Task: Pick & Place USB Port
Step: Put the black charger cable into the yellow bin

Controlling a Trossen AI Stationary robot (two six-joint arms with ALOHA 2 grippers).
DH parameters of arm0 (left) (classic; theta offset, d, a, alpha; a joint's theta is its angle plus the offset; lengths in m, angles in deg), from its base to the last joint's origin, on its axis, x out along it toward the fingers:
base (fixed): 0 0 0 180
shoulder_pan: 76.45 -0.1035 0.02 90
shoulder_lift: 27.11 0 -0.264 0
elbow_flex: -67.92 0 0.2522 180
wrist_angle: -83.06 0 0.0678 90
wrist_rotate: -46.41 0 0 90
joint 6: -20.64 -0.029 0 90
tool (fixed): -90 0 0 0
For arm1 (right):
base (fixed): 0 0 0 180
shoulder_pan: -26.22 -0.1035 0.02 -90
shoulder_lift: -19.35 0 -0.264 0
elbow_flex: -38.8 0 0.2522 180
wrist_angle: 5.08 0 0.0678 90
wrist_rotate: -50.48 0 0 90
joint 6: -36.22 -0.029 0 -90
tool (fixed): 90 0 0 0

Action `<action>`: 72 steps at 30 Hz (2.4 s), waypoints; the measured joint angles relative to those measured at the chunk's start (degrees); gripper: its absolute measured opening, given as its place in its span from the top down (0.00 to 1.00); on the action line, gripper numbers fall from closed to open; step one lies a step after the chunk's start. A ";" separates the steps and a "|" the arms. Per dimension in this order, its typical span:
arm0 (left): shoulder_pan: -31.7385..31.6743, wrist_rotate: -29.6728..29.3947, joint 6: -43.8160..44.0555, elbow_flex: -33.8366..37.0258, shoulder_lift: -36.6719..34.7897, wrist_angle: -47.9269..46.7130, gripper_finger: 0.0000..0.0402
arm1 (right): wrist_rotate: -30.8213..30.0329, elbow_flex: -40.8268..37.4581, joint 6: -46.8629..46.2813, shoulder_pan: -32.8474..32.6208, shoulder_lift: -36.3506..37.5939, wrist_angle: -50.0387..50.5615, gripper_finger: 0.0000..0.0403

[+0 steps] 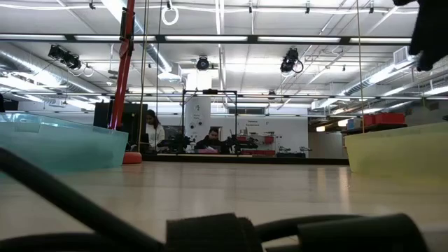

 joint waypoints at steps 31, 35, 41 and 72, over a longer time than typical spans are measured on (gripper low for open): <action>-2.99 25.41 -12.86 0.02 17.46 23.81 0.62 | -7.80 0.00 11.18 0.02 -0.04 -12.55 0.47; -3.04 24.55 -12.96 0.02 17.83 25.04 0.62 | -7.81 0.00 11.33 0.02 -0.04 -12.71 0.47; -3.15 22.59 -13.96 0.00 18.05 25.09 0.62 | -7.81 -0.02 11.38 0.00 -0.06 -13.26 0.47; -3.74 22.78 -15.26 0.07 19.76 25.62 0.84 | -7.92 -0.02 13.59 0.00 -0.07 -15.29 0.47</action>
